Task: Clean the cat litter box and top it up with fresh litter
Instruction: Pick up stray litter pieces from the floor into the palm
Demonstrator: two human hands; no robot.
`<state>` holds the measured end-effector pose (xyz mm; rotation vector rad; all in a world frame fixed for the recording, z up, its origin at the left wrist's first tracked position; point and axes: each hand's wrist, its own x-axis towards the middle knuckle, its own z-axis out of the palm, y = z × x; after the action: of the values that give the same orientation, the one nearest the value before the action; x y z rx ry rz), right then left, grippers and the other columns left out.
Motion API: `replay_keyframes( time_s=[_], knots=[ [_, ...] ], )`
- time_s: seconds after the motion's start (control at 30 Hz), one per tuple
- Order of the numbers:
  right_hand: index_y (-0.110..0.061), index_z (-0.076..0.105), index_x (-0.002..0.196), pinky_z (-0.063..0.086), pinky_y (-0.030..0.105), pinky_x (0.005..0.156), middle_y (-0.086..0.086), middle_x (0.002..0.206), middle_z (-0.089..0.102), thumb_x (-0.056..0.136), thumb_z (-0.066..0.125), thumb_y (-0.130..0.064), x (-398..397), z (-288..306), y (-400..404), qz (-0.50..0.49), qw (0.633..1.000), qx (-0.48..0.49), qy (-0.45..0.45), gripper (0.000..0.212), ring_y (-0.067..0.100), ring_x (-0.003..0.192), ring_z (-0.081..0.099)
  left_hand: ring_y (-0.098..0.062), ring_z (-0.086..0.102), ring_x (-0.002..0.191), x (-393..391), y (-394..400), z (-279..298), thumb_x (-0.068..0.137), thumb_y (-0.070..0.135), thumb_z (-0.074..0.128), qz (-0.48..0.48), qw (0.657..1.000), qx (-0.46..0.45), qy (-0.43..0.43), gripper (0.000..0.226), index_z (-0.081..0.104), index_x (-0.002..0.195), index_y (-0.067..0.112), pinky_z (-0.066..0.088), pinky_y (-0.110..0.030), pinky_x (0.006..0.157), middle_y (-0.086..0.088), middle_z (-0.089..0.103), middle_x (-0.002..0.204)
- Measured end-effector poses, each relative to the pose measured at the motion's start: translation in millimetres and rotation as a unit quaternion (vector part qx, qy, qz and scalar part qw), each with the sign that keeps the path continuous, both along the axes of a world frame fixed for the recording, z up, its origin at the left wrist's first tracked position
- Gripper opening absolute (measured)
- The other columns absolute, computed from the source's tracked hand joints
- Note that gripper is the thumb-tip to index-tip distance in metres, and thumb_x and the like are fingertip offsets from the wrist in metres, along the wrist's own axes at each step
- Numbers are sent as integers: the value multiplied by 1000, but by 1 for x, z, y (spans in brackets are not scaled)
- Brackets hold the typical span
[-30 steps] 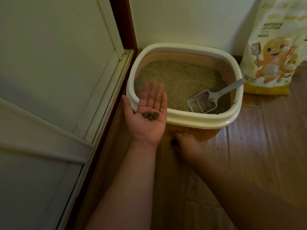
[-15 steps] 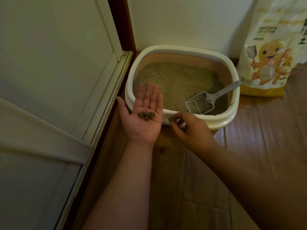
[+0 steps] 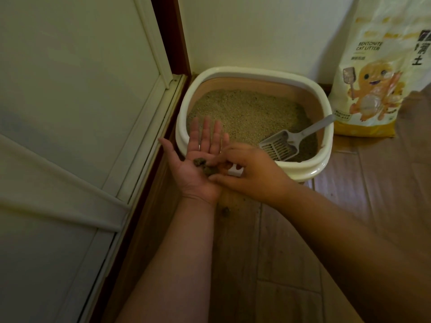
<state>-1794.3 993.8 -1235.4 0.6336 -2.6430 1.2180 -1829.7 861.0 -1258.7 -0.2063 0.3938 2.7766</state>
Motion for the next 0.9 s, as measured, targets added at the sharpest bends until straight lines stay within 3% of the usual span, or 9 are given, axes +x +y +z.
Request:
replay_keyframes(
  time_s=[0.1,0.2,0.27,0.37,0.47,0.6,0.67,0.77,0.9],
  knots=[
    [-21,74,113,45,16,83,-9,102,71,83,80,-34,5,4,1,-5,999,-39,4,34,3,94,61,-34,51,137,1,-1,0,86,78,50,-4,1000,21,-5,89,47,149,15,29,-52,121,-11,54,149],
    [-23,70,111,53,27,74,-9,97,69,91,72,-28,9,3,1,-116,977,-176,-19,20,11,86,63,-33,51,138,3,-1,2,85,76,55,-7,999,40,-9,88,50,148,14,28,-52,121,-12,54,149],
    [-24,67,108,55,29,73,-8,92,67,94,67,-25,10,-5,2,-187,958,-214,-37,13,11,83,64,-33,52,137,4,-1,4,86,75,56,-6,999,49,-13,88,50,147,12,33,-49,120,-13,54,148],
    [-27,65,102,51,19,69,-9,87,64,95,66,-25,13,-32,5,-205,962,-134,-119,8,6,79,60,-33,53,136,4,-2,6,86,73,58,1,998,63,-22,86,51,147,12,36,-48,118,-14,55,147],
    [-30,63,99,52,24,72,-12,90,62,90,70,-30,20,-74,3,-155,958,7,-242,11,4,82,60,-33,53,136,4,-2,7,86,72,60,1,997,74,-33,85,51,146,12,36,-47,118,-14,56,146],
    [-31,63,125,46,35,100,-3,132,55,88,68,-36,33,-122,-5,-76,940,184,-276,37,23,121,54,-33,53,136,3,-2,6,86,72,60,1,996,74,-39,85,51,146,12,37,-48,117,-14,56,146],
    [-36,56,136,39,36,109,-1,147,47,91,63,-36,40,-133,-10,-48,934,223,-276,45,28,133,43,-33,53,136,1,-3,6,86,72,60,-3,997,73,-37,84,52,146,12,37,-48,117,-14,56,146],
    [-34,50,143,38,37,109,-1,150,45,95,57,-30,47,-142,-15,-41,928,261,-263,49,30,131,42,-33,52,137,0,-4,6,86,72,60,-4,997,73,-36,84,52,146,13,36,-48,118,-14,55,147],
    [-26,61,125,49,36,96,1,129,56,97,54,-19,50,-146,-15,-78,934,225,-265,31,25,118,54,-32,52,137,0,-3,6,86,72,59,-7,997,66,-35,85,51,147,14,37,-47,118,-13,55,147]
  ],
)
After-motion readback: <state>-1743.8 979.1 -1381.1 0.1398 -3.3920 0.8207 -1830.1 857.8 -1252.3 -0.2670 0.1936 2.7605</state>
